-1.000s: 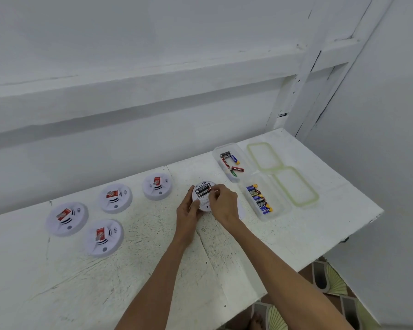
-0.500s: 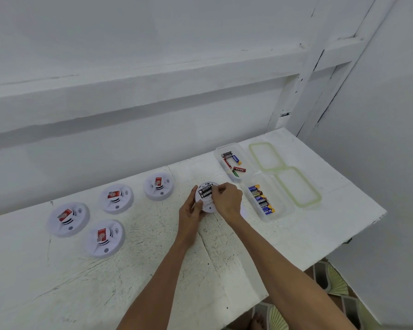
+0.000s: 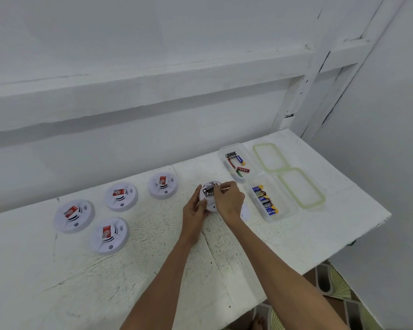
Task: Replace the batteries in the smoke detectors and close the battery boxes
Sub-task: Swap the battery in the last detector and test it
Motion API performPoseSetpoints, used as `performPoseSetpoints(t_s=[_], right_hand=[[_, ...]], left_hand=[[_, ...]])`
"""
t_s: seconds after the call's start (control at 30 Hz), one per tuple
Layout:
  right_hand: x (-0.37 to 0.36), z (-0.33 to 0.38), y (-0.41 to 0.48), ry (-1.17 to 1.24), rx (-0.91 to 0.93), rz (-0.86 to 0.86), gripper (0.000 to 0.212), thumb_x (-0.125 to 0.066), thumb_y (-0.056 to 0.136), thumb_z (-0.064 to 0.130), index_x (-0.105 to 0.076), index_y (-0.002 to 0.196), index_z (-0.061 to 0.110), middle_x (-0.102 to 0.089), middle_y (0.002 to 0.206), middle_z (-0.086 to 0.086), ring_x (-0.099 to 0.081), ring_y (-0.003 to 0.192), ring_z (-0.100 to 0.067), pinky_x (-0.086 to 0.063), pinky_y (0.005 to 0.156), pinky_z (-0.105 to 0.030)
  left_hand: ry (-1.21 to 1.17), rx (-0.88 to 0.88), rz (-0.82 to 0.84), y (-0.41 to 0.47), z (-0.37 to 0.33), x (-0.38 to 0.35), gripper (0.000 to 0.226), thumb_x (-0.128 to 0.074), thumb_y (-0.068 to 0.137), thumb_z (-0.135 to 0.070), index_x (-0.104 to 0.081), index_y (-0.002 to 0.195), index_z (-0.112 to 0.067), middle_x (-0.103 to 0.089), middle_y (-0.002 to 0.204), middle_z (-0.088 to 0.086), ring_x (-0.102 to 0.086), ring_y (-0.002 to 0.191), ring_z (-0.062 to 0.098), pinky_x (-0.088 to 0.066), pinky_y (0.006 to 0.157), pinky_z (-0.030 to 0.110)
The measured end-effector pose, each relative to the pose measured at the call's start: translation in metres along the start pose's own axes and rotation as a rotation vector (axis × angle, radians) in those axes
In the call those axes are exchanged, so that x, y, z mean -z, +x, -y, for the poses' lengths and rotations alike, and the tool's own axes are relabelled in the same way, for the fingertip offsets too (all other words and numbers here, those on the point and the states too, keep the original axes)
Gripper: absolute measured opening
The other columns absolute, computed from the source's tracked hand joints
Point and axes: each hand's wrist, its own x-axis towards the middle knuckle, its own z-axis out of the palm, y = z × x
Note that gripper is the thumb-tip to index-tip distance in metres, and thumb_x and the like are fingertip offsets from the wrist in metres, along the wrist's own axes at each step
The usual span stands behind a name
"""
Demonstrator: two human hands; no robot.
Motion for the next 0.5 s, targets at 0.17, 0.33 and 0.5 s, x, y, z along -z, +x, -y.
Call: performPoseSetpoints(t_s=[0.17,0.33,0.5], right_hand=[[0.013,-0.003,0.001,0.063,0.100,0.007,0.016,-0.058,0.095,0.027,-0.059,0.104,0.014,-0.064,0.084,0.005,-0.063,0.074,-0.011,-0.046,0.057,-0.014],[0.042,-0.007,0.016,0.109,0.179,-0.068,0.016,-0.062,0.092,0.020,-0.055,0.102,0.011,-0.063,0.070,0.001,-0.060,0.065,-0.009,-0.043,0.061,-0.008],[0.074,-0.024,0.049,0.132,0.092,-0.193,0.015,-0.061,0.093,0.032,-0.057,0.094,0.018,-0.071,0.076,-0.002,-0.070,0.075,-0.020,-0.053,0.071,-0.029]], left_hand=[[-0.030,0.032,0.002,0.001,0.003,0.001,0.049,-0.050,0.109,-0.010,-0.043,0.157,-0.018,-0.060,0.148,0.002,-0.062,0.132,0.020,-0.056,0.104,0.041],[-0.036,0.038,0.002,0.000,0.002,0.000,0.048,-0.050,0.108,-0.009,-0.046,0.156,-0.019,-0.063,0.144,-0.002,-0.063,0.129,0.015,-0.057,0.102,0.038],[-0.061,0.065,-0.006,0.001,0.004,0.000,0.050,-0.051,0.108,-0.007,-0.044,0.156,-0.020,-0.062,0.145,-0.003,-0.063,0.129,0.013,-0.058,0.101,0.037]])
